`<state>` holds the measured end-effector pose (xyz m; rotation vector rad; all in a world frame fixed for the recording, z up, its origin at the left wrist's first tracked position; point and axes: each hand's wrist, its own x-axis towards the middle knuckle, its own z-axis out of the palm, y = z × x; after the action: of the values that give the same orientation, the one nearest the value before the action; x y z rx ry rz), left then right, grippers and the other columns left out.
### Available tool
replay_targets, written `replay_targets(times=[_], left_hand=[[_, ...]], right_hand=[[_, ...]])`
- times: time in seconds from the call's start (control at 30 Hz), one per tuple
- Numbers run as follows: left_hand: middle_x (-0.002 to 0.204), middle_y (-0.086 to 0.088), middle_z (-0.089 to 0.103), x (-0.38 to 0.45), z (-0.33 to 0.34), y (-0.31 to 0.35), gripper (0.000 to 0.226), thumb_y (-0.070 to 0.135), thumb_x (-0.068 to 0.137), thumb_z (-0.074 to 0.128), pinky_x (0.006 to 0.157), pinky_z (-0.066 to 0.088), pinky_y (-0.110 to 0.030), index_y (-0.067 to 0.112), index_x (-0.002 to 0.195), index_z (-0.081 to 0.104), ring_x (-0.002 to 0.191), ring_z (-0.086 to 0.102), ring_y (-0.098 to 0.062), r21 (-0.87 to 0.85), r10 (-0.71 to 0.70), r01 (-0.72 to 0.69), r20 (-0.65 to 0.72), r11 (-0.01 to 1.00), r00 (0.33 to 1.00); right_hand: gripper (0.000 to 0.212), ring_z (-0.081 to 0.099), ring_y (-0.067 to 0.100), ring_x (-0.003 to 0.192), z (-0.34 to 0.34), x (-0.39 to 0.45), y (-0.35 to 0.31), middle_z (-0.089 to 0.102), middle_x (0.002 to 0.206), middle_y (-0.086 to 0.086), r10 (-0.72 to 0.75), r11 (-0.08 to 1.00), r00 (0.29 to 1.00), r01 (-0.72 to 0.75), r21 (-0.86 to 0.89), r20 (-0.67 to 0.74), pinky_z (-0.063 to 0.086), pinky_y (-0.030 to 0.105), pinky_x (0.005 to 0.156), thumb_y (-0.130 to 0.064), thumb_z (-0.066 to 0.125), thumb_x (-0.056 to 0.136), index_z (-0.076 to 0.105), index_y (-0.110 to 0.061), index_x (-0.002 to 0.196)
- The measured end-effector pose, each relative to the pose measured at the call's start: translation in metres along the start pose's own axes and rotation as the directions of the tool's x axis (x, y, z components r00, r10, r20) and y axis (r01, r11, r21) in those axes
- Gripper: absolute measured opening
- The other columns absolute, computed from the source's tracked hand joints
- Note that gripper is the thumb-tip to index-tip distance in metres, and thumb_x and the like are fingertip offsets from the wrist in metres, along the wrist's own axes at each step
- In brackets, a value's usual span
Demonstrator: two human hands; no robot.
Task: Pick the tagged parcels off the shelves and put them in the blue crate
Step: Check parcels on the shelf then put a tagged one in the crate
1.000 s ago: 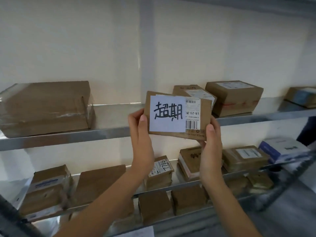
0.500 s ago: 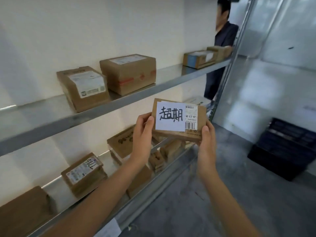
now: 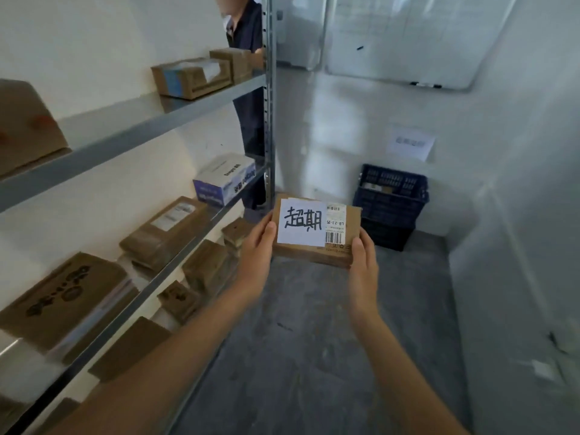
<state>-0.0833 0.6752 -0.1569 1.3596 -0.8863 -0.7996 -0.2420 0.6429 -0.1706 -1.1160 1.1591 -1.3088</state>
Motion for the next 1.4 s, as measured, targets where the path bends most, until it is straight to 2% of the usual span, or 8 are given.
replay_targets(times=[0.17, 0.27, 0.43, 0.7, 0.93, 1.1, 1.27, 1.4], left_hand=[[0.122, 0.015, 0.062, 0.027, 0.052, -0.019, 0.038, 0.031, 0.102, 0.041, 0.091, 0.043, -0.014, 0.025, 0.138, 0.051, 0.111, 0.054, 0.003, -0.016, -0.046, 0.049, 0.15, 0.999, 0.988], [0.109, 0.024, 0.063, 0.054, 0.071, -0.035, 0.034, 0.029, 0.102, 0.043, 0.081, 0.045, -0.006, 0.03, 0.134, 0.052, 0.096, 0.056, 0.017, 0.003, -0.061, 0.062, 0.182, 0.998, 0.981], [0.112, 0.014, 0.061, 0.12, 0.091, -0.057, 0.038, 0.031, 0.1, 0.046, 0.08, 0.042, -0.01, 0.023, 0.137, 0.052, 0.109, 0.053, -0.004, 0.028, -0.126, 0.123, 0.223, 0.992, 0.967], [0.121, 0.013, 0.058, 0.207, 0.148, -0.085, 0.038, 0.025, 0.101, 0.045, 0.084, 0.042, -0.012, 0.022, 0.139, 0.051, 0.112, 0.053, -0.004, 0.04, -0.188, 0.186, 0.331, 0.982, 0.925], [0.086, 0.038, 0.06, 0.283, 0.231, -0.109, 0.026, 0.021, 0.102, 0.042, 0.064, 0.042, 0.002, 0.04, 0.116, 0.055, 0.08, 0.056, 0.024, 0.096, -0.215, 0.193, 0.363, 0.976, 0.906], [0.116, 0.015, 0.057, 0.344, 0.299, -0.124, 0.038, 0.029, 0.103, 0.039, 0.076, 0.039, -0.009, 0.027, 0.14, 0.048, 0.106, 0.052, -0.002, 0.144, -0.247, 0.207, 0.388, 0.968, 0.888], [0.128, 0.006, 0.059, 0.404, 0.35, -0.138, 0.038, 0.028, 0.103, 0.04, 0.093, 0.042, -0.021, 0.025, 0.14, 0.049, 0.116, 0.052, -0.009, 0.152, -0.279, 0.238, 0.376, 0.959, 0.884], [0.131, 0.003, 0.058, 0.455, 0.381, -0.153, 0.038, 0.029, 0.103, 0.04, 0.095, 0.042, -0.024, 0.025, 0.14, 0.049, 0.116, 0.052, -0.01, 0.19, -0.306, 0.251, 0.361, 0.949, 0.881]], right_hand=[[0.036, 0.049, -0.012, 0.101, -0.038, 0.041, 0.019, 0.053, 0.124, -0.014, 0.045, 0.999, 0.991, -0.048, -0.024, -0.129, 0.038, 0.01, 0.076, -0.036, 0.039, 0.102, 0.046, -0.034, 0.137], [0.038, 0.051, -0.002, 0.108, -0.044, 0.068, 0.031, 0.053, 0.129, -0.009, 0.066, 0.995, 0.981, -0.078, -0.059, -0.182, 0.037, 0.012, 0.078, -0.036, 0.038, 0.103, 0.045, -0.031, 0.14], [0.042, 0.049, 0.014, 0.126, -0.035, 0.117, 0.049, 0.051, 0.14, -0.001, 0.116, 0.989, 0.968, -0.134, -0.065, -0.223, 0.041, 0.037, 0.106, -0.037, 0.038, 0.102, 0.043, -0.029, 0.143], [0.041, 0.051, 0.009, 0.122, -0.04, 0.196, 0.065, 0.054, 0.132, -0.008, 0.146, 0.984, 0.946, -0.17, -0.06, -0.289, 0.041, 0.03, 0.104, -0.036, 0.038, 0.103, 0.041, -0.031, 0.144], [0.043, 0.049, 0.012, 0.123, -0.07, 0.299, 0.082, 0.052, 0.138, -0.002, 0.175, 0.975, 0.923, -0.212, -0.072, -0.343, 0.041, 0.029, 0.102, -0.034, 0.038, 0.103, 0.041, -0.027, 0.145], [0.045, 0.048, 0.015, 0.128, -0.101, 0.39, 0.089, 0.051, 0.142, 0.002, 0.212, 0.962, 0.916, -0.257, -0.094, -0.341, 0.038, 0.029, 0.106, -0.033, 0.035, 0.104, 0.039, -0.024, 0.148], [0.044, 0.048, 0.016, 0.129, -0.117, 0.475, 0.095, 0.051, 0.142, 0.003, 0.246, 0.952, 0.917, -0.29, -0.101, -0.315, 0.037, 0.038, 0.112, -0.031, 0.035, 0.104, 0.039, -0.024, 0.148], [0.044, 0.049, 0.016, 0.128, -0.121, 0.534, 0.109, 0.052, 0.141, 0.003, 0.278, 0.942, 0.909, -0.322, -0.099, -0.31, 0.038, 0.04, 0.112, -0.03, 0.036, 0.104, 0.04, -0.024, 0.147]])
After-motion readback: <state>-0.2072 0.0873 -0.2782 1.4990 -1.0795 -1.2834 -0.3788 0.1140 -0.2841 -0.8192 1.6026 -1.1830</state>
